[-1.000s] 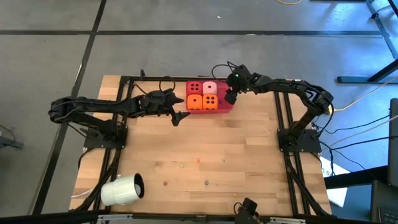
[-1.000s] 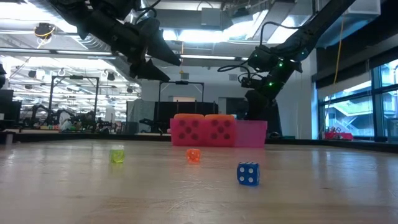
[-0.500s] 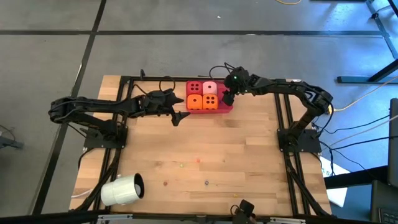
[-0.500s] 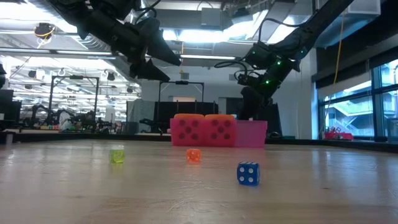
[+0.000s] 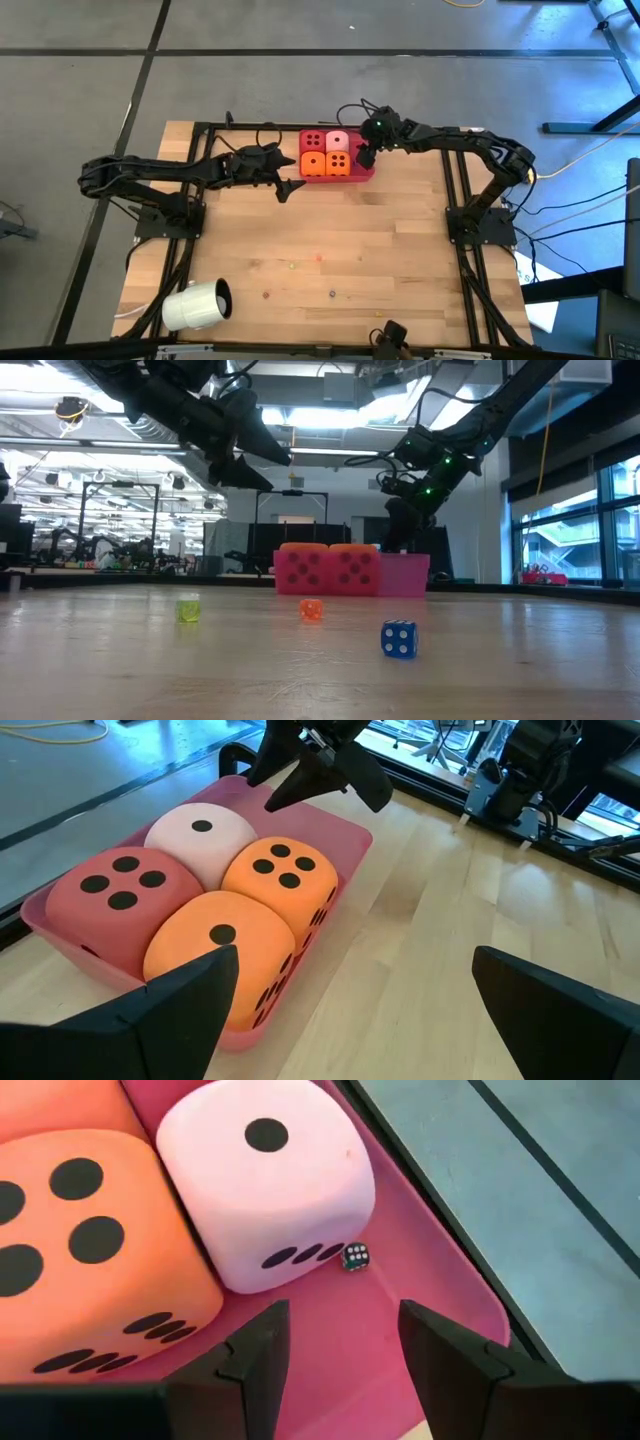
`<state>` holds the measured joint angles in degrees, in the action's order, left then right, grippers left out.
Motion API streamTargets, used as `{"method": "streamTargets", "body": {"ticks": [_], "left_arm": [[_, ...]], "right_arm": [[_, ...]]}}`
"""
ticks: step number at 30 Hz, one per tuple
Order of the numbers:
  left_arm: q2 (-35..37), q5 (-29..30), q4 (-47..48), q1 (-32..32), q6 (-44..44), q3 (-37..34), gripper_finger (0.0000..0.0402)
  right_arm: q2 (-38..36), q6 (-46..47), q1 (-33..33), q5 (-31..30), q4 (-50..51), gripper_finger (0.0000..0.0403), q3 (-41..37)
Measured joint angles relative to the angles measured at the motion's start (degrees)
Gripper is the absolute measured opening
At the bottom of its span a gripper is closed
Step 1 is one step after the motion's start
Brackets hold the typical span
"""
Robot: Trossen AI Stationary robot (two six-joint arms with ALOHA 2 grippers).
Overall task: Pick & Place Dice
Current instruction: Put the small green dice into the red container
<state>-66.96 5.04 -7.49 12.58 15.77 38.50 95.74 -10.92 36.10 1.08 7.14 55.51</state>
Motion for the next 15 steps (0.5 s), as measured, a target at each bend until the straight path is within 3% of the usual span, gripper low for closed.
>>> {"method": "streamTargets", "body": {"ticks": [15], "left_arm": [[0.0,0.0,0.0,0.0,0.0,0.0,0.0400]], "right_arm": [[0.0,7.1,-0.6,5.0,0.2,0.0187,0.0]]}}
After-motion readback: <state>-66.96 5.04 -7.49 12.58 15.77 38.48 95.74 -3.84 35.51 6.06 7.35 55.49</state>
